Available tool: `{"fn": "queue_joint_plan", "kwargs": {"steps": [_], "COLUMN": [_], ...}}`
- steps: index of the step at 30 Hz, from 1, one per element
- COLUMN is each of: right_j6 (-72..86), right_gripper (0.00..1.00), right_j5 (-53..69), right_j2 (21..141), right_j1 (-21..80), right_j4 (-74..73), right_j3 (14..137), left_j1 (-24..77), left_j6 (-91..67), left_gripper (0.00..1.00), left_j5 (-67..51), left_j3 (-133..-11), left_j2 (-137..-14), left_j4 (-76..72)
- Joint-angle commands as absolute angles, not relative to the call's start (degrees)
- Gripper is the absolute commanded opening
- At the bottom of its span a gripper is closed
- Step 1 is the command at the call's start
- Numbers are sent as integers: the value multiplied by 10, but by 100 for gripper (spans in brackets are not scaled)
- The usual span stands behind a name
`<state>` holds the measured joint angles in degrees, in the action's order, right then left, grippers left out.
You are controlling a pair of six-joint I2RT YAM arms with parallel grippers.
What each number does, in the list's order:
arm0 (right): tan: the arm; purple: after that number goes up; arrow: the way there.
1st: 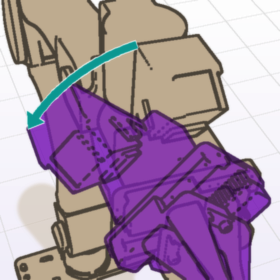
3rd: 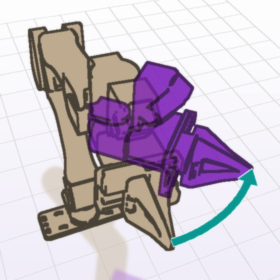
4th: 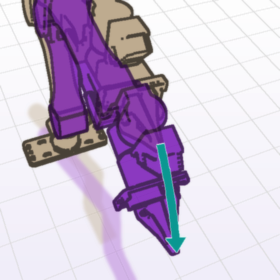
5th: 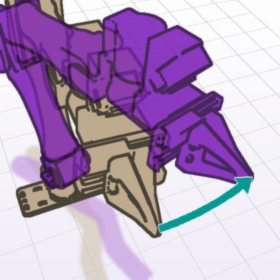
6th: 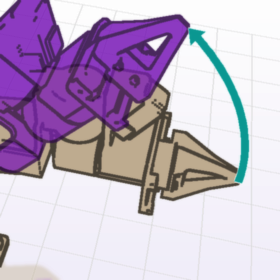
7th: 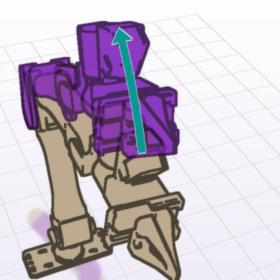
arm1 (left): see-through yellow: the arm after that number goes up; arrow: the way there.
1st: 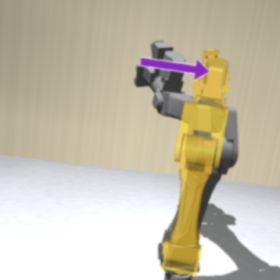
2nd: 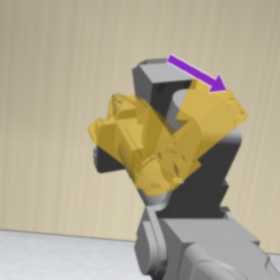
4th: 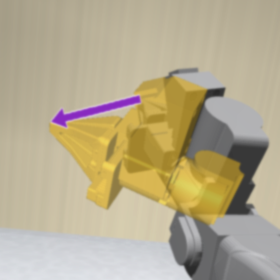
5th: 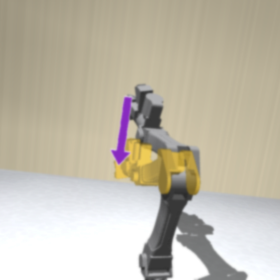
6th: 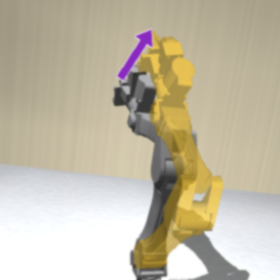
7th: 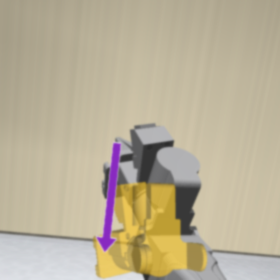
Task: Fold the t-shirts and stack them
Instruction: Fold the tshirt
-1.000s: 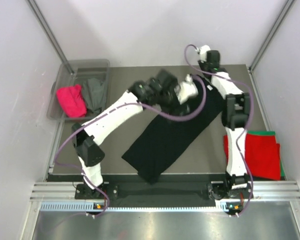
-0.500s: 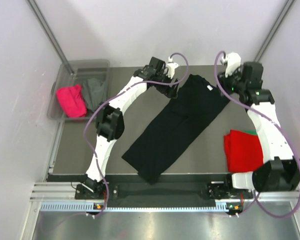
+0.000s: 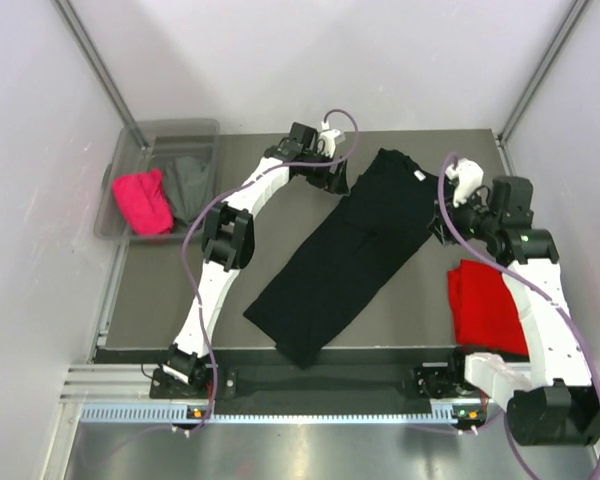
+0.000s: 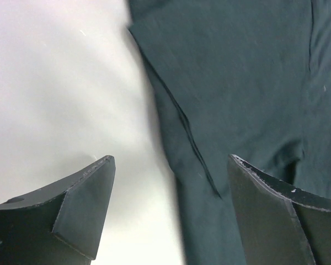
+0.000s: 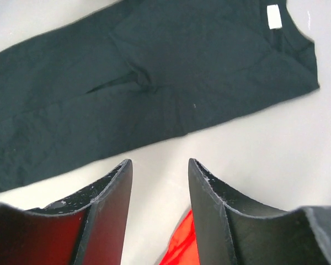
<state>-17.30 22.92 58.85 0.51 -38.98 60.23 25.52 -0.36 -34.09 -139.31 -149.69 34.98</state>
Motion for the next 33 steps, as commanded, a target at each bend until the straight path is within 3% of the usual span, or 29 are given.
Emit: {"fn": "queue_joint_plan", "kwargs": {"steps": [1,10,14,20,21,22,23,33], "right_j6": [-169,-160,-156,-155,-155,-154,-153,-151], "right_gripper": [46,47,47,47,47,47,47,47], "right_j5": [271,297,309,315,316,319,318,323], "right_j2": [562,529,531,535,534,533,533,525], "right_j1": [-32,-94,-114,-129,-133,-138,-139,-152], "right_j4": [-379,-363,-361,-357,-355,-353,-352,-339], "right_j3": [576,532,530,526,524,519,518,502], "left_j1": [257,258,258,257,257,255,256,222], "left_j6": [-33,-84,-105,-134,-143,-148,-151,-172], "left_gripper": [86,81,66,58,54,18,2,0], "left_j5": [-384,-438,-444,-472,-474,-473,-456,-415], "left_j3": [-1434,-1462,-1466,-1470,-1470,-1470,-1470,-1445], "left_j2": [-1534,-1603,-1619,-1635,-1635,-1637,-1637,-1623], "left_j4": [291,228,191,143,137,131,130,129]}}
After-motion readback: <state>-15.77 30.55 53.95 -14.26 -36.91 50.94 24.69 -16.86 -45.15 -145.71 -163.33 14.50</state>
